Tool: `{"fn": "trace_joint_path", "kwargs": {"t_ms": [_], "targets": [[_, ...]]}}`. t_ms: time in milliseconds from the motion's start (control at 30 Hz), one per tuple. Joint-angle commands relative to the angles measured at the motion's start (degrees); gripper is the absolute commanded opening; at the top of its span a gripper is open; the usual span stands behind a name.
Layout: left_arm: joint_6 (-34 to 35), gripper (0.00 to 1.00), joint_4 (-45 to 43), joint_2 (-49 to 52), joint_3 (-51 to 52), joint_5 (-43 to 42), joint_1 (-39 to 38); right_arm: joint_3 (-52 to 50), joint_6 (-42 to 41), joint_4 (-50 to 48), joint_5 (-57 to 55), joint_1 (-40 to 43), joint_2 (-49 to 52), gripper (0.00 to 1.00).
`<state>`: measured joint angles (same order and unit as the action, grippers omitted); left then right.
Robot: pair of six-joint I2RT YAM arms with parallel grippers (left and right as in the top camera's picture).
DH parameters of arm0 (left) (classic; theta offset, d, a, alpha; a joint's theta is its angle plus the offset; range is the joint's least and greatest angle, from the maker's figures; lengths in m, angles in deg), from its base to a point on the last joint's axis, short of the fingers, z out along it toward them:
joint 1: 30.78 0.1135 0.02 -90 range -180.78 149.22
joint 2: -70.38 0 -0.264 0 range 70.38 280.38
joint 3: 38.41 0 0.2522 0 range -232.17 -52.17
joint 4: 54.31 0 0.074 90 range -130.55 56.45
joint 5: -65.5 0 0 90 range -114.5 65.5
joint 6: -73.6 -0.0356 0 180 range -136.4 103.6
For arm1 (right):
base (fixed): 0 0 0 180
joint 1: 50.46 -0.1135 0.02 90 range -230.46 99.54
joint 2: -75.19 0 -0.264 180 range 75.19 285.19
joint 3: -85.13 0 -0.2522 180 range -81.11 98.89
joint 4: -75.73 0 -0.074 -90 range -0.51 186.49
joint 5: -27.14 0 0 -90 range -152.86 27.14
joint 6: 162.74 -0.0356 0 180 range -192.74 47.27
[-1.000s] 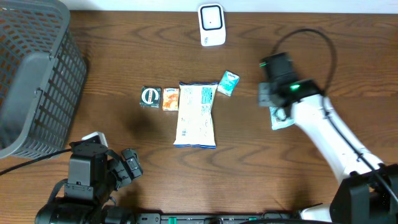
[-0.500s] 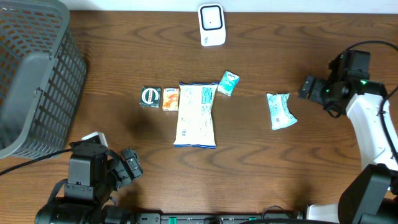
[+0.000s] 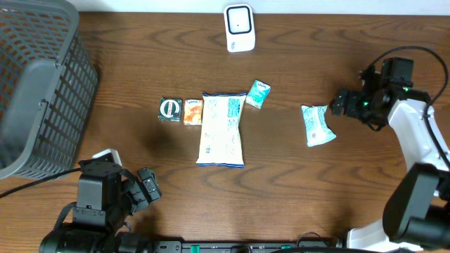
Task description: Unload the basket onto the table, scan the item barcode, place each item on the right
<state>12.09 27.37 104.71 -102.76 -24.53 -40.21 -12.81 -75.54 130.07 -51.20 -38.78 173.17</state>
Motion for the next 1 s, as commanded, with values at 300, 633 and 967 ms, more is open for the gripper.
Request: {"fn": "trace_joint_path", "kwargs": {"t_ms": [300, 633, 967], "targets": [[-0.11, 0.98, 0.15, -0.24, 0.13, 0.52, 0.13, -0.11, 10.64, -0.04, 18.1, 0.33, 9.31, 0.92], [-0.11, 0.98, 0.17, -0.24, 0.13, 0.52, 0.13, -0.22, 10.62, 0.57, 17.81, 0.33, 10.12, 0.85], [-0.11, 0.98, 0.15, -0.24, 0.13, 0.52, 0.13, -0.37, 10.64, 0.55, 17.84, 0.33, 13.57, 0.81]]}}
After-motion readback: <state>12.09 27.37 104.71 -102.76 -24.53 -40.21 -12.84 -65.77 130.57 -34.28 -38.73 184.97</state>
